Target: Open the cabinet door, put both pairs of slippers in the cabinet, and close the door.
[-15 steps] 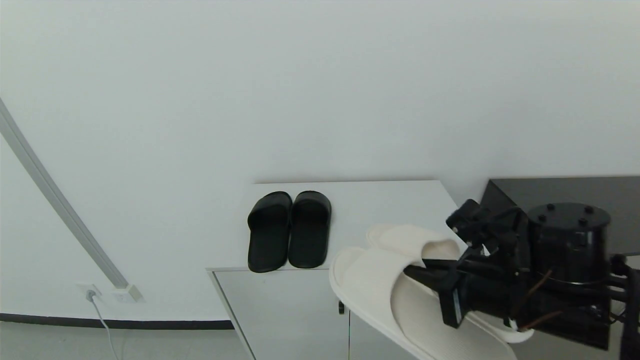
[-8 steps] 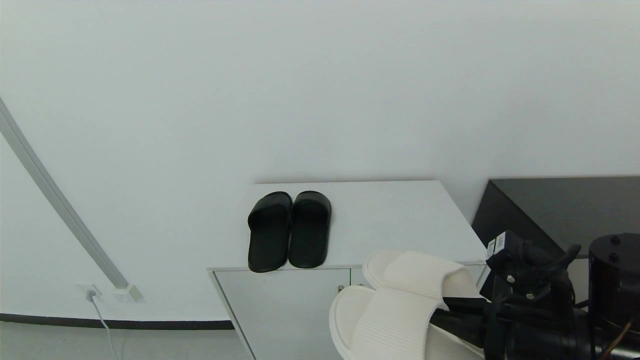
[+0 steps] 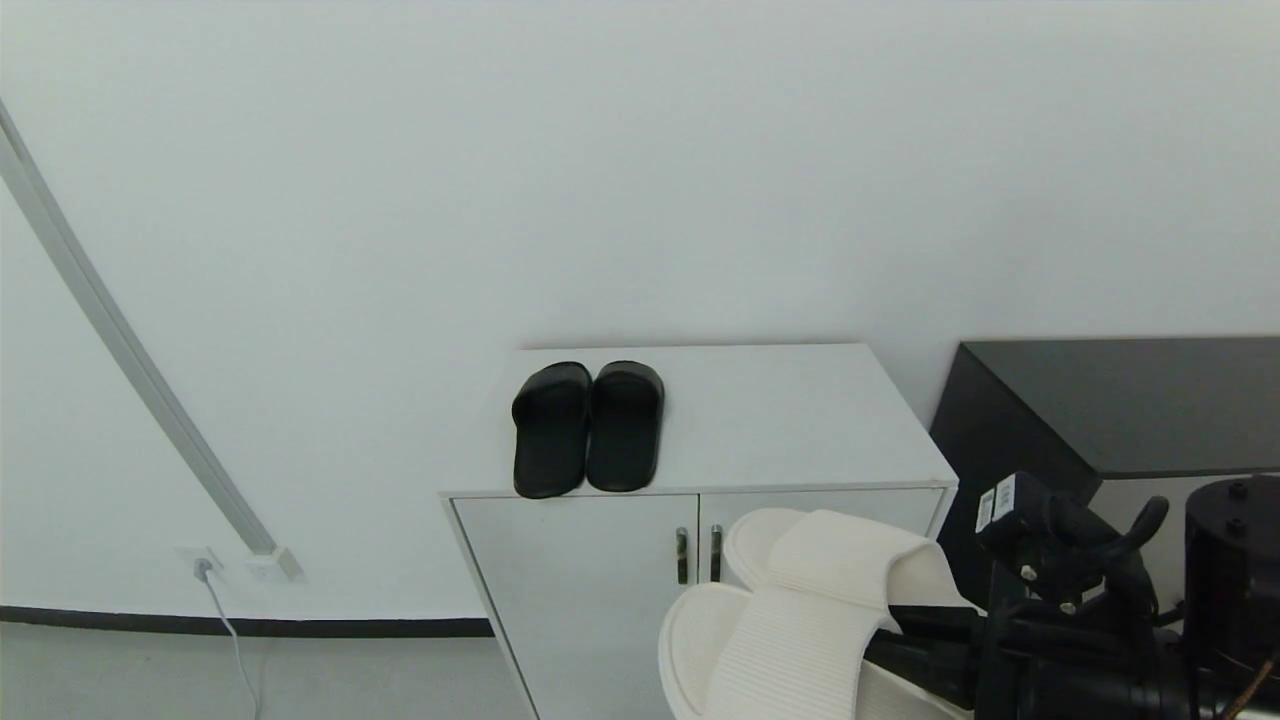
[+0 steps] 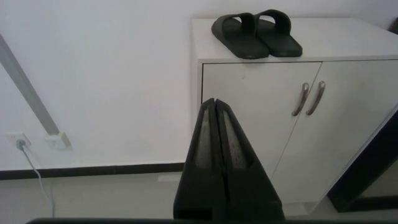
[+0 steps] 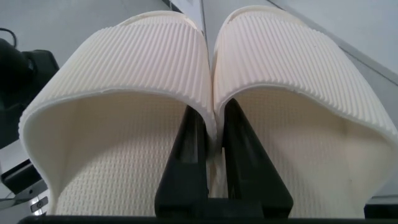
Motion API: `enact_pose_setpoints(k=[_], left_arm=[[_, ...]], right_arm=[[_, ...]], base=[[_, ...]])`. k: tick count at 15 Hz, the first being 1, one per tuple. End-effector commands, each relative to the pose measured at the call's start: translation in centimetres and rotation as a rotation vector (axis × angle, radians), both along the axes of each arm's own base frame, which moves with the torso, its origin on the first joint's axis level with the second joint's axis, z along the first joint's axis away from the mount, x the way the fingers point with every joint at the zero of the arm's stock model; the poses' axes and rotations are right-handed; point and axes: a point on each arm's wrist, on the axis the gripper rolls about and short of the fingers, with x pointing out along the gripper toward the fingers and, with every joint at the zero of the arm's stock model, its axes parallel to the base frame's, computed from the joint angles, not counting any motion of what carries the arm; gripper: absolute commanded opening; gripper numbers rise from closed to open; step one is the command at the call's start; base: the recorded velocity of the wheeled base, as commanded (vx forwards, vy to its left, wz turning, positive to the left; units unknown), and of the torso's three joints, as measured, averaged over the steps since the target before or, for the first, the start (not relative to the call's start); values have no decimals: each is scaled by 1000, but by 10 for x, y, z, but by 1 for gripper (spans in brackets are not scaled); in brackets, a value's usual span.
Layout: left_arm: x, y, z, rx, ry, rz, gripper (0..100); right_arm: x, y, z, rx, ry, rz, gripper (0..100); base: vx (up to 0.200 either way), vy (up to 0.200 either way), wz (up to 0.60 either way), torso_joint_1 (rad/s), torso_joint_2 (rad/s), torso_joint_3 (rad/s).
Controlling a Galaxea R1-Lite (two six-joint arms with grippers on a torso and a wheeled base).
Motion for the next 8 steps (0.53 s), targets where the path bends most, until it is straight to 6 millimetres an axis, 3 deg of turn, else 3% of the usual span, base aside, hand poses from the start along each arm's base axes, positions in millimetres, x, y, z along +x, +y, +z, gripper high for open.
enact_pose_setpoints(k=[1,8], left_arm=[[0,0,0,-3,1,1,0],[0,0,0,-1,1,1,0]], right_arm=[[0,1,-3,-9,11,2,0],[5,5,-12,-37,42,-2,0]], base=[[0,0,0,0,0,0],[0,0,0,0,0,0]])
